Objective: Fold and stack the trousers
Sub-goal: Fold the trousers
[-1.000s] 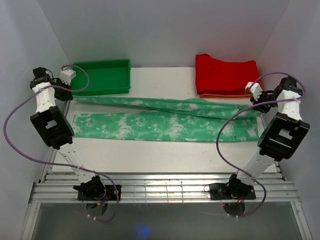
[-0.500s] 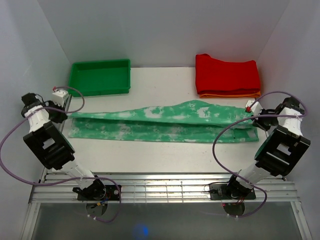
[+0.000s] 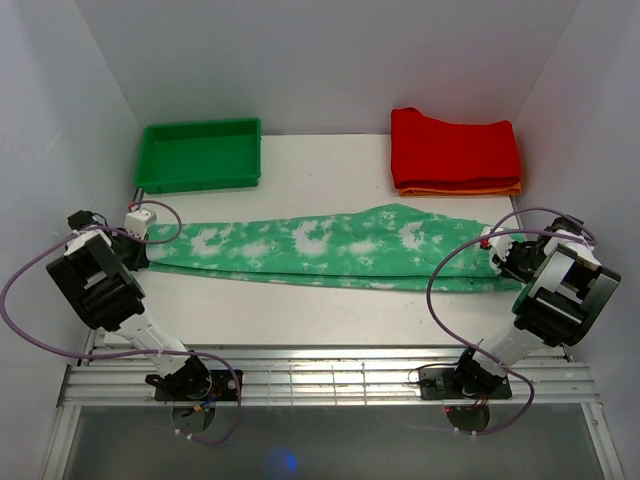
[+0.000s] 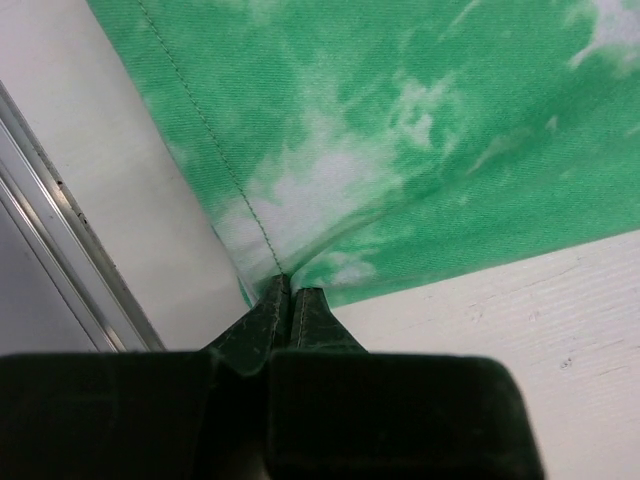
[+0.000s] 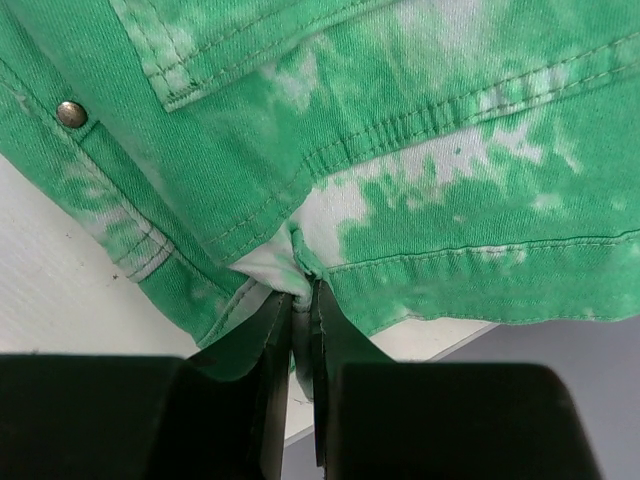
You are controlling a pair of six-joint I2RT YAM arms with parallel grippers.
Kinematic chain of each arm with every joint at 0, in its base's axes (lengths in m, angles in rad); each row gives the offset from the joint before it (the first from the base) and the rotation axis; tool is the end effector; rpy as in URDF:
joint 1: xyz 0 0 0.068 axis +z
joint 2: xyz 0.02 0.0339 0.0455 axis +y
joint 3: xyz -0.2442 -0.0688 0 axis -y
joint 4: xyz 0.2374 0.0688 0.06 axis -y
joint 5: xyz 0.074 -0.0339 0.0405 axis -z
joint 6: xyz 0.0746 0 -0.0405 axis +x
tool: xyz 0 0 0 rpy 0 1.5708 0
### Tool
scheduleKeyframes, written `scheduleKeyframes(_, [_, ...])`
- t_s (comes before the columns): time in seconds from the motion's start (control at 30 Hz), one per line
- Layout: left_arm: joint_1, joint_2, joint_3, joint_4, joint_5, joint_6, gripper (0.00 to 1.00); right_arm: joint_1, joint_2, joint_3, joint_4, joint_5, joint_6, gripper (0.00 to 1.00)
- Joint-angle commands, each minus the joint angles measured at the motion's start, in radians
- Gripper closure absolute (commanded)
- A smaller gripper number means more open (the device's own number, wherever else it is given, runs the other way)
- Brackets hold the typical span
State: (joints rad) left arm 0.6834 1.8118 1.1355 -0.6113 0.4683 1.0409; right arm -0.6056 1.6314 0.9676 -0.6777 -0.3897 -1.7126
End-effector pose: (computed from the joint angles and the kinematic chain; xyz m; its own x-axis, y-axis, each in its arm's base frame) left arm 0.2851 0.1887 0.1139 -0.7781 0.3593 -0.5152 0.4071 0.9131 0.0221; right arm 0.2556 -0.1425 0.1190 -0.3379 -0.8799 -0.3341 -0.8570 0.4344 -0.2773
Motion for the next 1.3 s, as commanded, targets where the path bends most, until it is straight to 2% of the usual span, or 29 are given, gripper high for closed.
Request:
scheduleKeyframes(0.0, [0.025, 0.069, 0.001, 0.055, -0.168, 0.039, 1.0, -0.02, 0.03, 0.013, 0.093, 0.138, -0.019, 0.92])
scheduleKeyframes(0.17, [0.045, -0.009, 0.02, -0.077, -0.094, 0.154, 0.99, -0.02, 0.006, 0.054, 0.014, 0.095, -0.042, 0.92])
scheduleKeyframes(0.27, [0.057, -0.06, 0.059, -0.093, -0.05, 0.13, 1.0, -0.022, -0.018, 0.103, -0.035, 0.046, -0.015, 0.92])
scheduleKeyframes(0.43, [0.058, -0.025, 0.151, -0.13, -0.034, 0.09, 1.0, -0.034, -0.021, 0.365, -0.186, -0.06, 0.037, 0.92])
scheduleKeyframes(0.57, [0.062, 0.015, 0.162, -0.128, -0.068, 0.079, 1.0, -0.039, -0.03, 0.474, -0.344, -0.087, -0.008, 0.92])
scheduleKeyframes(0.63, [0.064, 0.021, 0.149, -0.113, -0.082, 0.074, 1.0, -0.042, -0.051, 0.442, -0.352, -0.066, -0.051, 0.92])
scheduleKeyframes(0.7, [0.064, 0.027, 0.136, -0.097, -0.091, 0.073, 1.0, -0.046, -0.088, 0.321, -0.332, -0.014, -0.122, 0.92])
scheduleKeyframes(0.77, [0.064, 0.038, 0.122, -0.088, -0.108, 0.07, 1.0, -0.052, -0.11, 0.179, -0.248, 0.029, -0.148, 0.92])
scheduleKeyframes(0.9, [0.067, 0.07, 0.113, -0.071, -0.148, 0.084, 1.0, -0.059, -0.07, 0.021, -0.059, 0.119, -0.165, 0.92])
scheduleKeyframes(1.07, [0.071, 0.101, 0.15, -0.062, -0.16, 0.068, 1.0, -0.059, 0.007, -0.014, 0.036, 0.167, -0.122, 0.92])
scheduleKeyframes(1.17, [0.07, 0.121, 0.191, -0.079, -0.157, 0.054, 1.0, -0.059, 0.016, 0.008, 0.033, 0.163, -0.107, 0.92])
scheduleKeyframes(1.27, [0.071, 0.106, 0.214, -0.123, -0.119, 0.056, 0.84, -0.059, 0.002, 0.042, 0.003, 0.134, -0.107, 0.92])
